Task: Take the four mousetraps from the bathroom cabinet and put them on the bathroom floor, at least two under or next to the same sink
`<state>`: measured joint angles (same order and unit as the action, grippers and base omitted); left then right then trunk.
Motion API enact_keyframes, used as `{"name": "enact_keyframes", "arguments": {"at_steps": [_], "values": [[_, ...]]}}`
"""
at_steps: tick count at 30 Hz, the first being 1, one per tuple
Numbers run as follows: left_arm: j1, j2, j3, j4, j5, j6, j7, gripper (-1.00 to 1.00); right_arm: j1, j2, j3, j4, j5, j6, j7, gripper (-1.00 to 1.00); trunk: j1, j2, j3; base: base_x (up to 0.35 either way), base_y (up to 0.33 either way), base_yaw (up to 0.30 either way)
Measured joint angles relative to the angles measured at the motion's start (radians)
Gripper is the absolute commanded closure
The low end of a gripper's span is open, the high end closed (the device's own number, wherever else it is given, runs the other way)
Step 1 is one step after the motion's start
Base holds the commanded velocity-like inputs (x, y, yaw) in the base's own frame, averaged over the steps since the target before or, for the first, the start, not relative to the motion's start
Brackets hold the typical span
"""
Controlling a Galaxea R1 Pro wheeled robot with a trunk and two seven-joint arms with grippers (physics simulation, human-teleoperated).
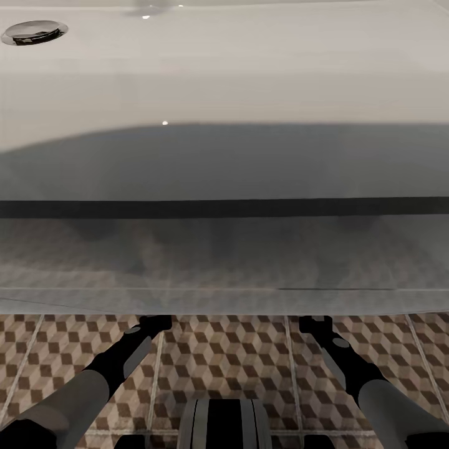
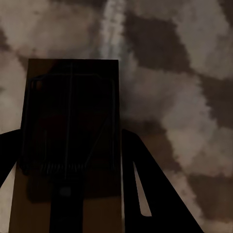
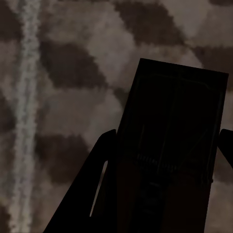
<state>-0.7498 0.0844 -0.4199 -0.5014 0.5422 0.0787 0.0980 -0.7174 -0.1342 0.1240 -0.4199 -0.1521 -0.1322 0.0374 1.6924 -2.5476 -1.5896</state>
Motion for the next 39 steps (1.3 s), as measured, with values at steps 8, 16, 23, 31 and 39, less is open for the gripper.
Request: {"name": "enact_keyframes", "arguments": {"at_steps": [8,16,23,31,39], "values": [[0.000,0.000,0.002,0.001,0.000,-0.001,0.000,1.00,0.000,0.000,0.000,0.000,0.000,0.000,0.000,1.00,0.000,0.000,0.000,0.000,0.000,0.000],[0.000,0.000,0.005,0.002,0.000,-0.002,0.000,1.00,0.000,0.000,0.000,0.000,0.001,0.000,0.000,1.00,0.000,0.000,0.000,0.000,0.000,0.000],[0.000,0.000,0.005,0.003,0.000,-0.001,0.001,1.00,0.000,0.000,0.000,0.000,0.001,0.000,0.000,1.00,0.000,0.000,0.000,0.000,0.000,0.000],[0.000,0.000,0.001,0.035,0.002,0.001,0.000,1.00,0.000,0.000,0.000,0.000,0.001,0.000,0.000,1.00,0.000,0.000,0.000,0.000,0.000,0.000],[0.000,-0.001,0.001,0.044,0.003,-0.002,0.000,1.00,0.000,0.000,0.000,0.000,0.002,0.000,0.000,1.00,0.000,0.000,0.000,0.000,0.000,0.000]]}}
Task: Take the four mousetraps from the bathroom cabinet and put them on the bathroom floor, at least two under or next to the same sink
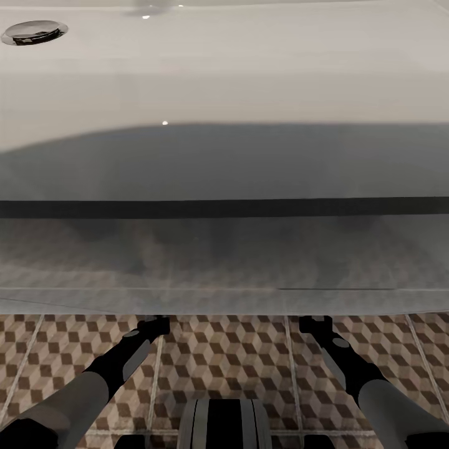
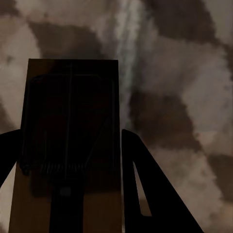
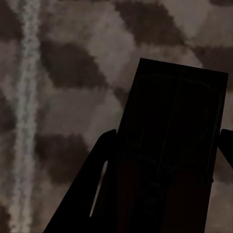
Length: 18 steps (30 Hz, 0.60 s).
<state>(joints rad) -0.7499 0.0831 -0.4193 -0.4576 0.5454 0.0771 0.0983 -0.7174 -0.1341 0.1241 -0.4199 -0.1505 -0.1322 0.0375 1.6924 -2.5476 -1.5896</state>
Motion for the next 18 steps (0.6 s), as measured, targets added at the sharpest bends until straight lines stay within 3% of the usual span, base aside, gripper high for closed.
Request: {"name": "enact_keyframes", "arguments": {"at_steps": [18], "values": [[0.000,0.006,0.000,-0.009,0.003,-0.005,0.000,1.00,0.000,0.000,0.001,0.000,-0.002,0.000,0.000,1.00,0.000,0.000,0.000,0.000,0.000,0.000]]}}
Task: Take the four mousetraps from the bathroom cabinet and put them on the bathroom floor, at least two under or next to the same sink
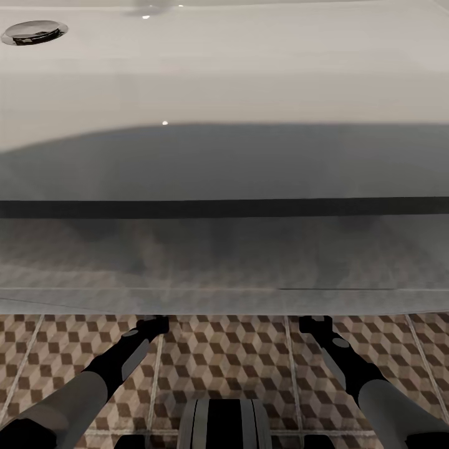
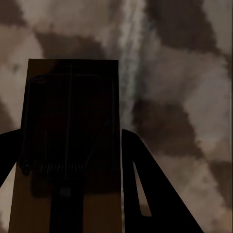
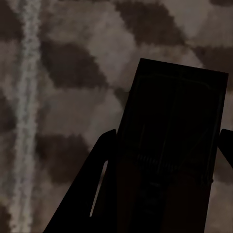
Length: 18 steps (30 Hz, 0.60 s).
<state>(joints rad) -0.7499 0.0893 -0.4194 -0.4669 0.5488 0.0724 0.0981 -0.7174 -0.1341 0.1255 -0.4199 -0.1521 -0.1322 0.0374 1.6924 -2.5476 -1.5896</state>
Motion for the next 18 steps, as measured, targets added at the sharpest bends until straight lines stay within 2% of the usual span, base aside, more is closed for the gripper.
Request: {"name": "enact_keyframes", "arguments": {"at_steps": [18], "values": [[0.000,0.000,0.000,-0.008,0.000,-0.003,0.000,1.00,0.000,0.000,0.000,0.000,0.000,0.000,0.000,1.00,0.000,0.000,0.000,0.000,0.000,0.000]]}}
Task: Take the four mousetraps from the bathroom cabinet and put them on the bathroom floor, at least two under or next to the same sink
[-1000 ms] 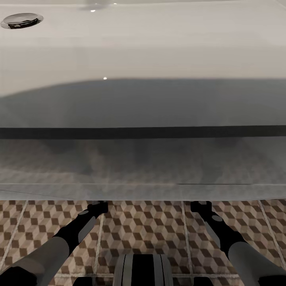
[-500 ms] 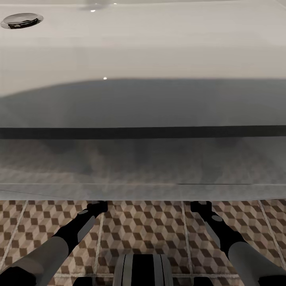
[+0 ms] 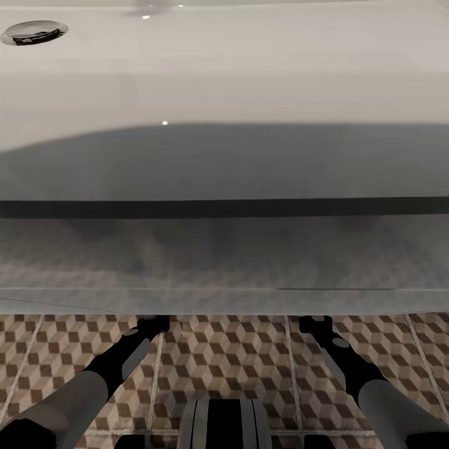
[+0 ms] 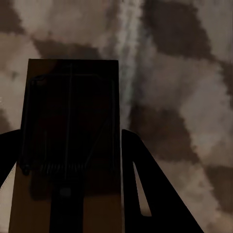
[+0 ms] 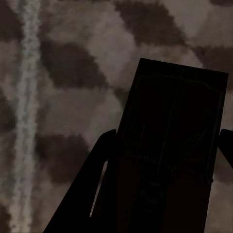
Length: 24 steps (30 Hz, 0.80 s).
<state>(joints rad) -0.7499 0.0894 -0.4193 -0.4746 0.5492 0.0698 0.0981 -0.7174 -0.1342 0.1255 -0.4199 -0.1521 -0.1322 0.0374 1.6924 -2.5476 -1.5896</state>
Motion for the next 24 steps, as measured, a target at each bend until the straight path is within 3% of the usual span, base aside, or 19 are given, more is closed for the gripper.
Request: {"name": "enact_keyframes", "arguments": {"at_steps": [24], "values": [[0.000,-0.002,0.000,-0.032,-0.003,0.001,0.000,1.00,0.000,0.000,0.000,0.000,0.001,0.000,0.000,1.00,0.000,0.000,0.000,0.000,0.000,0.000]]}}
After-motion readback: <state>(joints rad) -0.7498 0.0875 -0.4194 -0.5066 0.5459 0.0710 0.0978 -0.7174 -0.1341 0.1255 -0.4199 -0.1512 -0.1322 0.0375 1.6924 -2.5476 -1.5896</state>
